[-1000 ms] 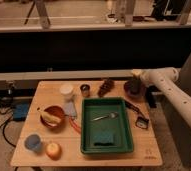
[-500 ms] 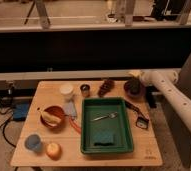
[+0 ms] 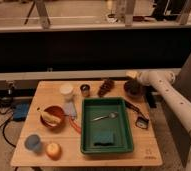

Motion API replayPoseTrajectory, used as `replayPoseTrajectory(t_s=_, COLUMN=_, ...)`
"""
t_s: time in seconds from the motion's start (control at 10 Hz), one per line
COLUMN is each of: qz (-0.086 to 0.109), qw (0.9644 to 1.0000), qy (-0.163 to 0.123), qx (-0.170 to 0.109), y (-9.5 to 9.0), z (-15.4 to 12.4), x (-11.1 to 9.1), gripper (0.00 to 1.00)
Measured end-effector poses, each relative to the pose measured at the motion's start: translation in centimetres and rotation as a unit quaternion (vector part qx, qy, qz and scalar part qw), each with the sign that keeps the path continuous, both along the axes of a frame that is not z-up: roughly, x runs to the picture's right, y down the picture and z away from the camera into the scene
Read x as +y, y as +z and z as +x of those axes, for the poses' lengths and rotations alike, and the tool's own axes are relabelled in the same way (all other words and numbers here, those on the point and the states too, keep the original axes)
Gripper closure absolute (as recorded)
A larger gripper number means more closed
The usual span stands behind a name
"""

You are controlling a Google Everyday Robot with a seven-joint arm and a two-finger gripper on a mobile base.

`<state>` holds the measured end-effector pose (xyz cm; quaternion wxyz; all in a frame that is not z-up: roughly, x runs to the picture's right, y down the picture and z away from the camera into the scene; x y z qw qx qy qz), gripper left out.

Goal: Place fork in metal cup

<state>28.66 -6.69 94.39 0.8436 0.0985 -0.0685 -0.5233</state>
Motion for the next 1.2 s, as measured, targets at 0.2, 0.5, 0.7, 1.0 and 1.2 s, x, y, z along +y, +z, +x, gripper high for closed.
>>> replayPoseTrajectory(t_s=0.2, qz=0.004, qw=0.9999, qy=-0.014, qx=0.008, y=0.5, z=-0.2, x=-0.1, gripper=0.2)
replayPoseTrajectory(t_s=0.5, qz=0.01, qw=0.9995, qy=-0.028, qx=0.015, y=1.2, z=-0.5, x=-0.5, gripper=0.2)
replayPoseTrajectory(t_s=0.7, qz=0.013, qw=0.9993, qy=-0.032, qx=0.01, y=1.4, z=-0.1, x=-0.7, gripper=0.2)
replayPoseTrajectory(t_s=1.0, qz=0.025, qw=0.9992, qy=-0.032, qx=-0.003, y=1.5, z=0.4, x=-0.6, gripper=0.2)
replayPoseTrajectory(t_s=1.2, qz=0.034, qw=0.9989, qy=-0.029, qx=-0.013, y=1.5, z=0.8, x=-0.2, gripper=0.2)
